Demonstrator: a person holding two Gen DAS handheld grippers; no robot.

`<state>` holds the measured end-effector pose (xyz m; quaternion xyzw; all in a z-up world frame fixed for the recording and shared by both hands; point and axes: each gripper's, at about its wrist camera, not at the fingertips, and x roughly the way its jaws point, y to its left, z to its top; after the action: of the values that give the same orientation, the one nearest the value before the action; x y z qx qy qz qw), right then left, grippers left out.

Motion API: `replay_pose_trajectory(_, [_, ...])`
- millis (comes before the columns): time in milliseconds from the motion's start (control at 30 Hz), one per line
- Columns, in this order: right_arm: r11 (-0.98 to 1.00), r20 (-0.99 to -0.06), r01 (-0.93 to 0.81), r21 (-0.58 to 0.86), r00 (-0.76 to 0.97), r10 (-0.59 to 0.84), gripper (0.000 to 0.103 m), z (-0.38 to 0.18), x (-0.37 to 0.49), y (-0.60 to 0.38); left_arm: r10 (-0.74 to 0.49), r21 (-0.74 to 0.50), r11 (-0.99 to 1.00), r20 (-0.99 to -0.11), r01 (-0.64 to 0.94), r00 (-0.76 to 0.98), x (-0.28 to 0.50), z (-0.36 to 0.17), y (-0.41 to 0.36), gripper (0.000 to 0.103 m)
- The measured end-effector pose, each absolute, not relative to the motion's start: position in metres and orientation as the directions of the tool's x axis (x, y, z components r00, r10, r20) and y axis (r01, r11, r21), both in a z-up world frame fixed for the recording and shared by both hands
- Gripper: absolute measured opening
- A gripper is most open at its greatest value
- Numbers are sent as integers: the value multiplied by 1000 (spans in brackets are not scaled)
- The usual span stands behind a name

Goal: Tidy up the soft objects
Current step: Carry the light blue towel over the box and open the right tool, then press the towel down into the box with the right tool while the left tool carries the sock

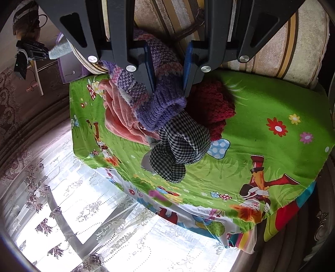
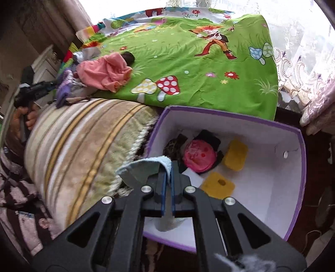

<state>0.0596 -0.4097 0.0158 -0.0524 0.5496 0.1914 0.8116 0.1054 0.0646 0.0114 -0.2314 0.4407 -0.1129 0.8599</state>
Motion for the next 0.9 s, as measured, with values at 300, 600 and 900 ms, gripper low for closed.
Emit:
replay_pose_trajectory(300, [923, -929, -355, -147, 370, -6, 6, -50, 128, -413, -347, -443, 896, -726, -18, 593, 107, 19, 54, 26])
replay_pose_trajectory(600, [938, -958, -284, -200, 258, -126, 74, -94, 121, -454, -387, -399, 908, -687, 125, 616, 107, 59, -2, 25])
replay_pose_trajectory(900, [969, -962, -232, -88, 274, -22, 74, -70, 88, -468, -471, -386, 881, -657, 275, 588, 110, 85, -68, 24])
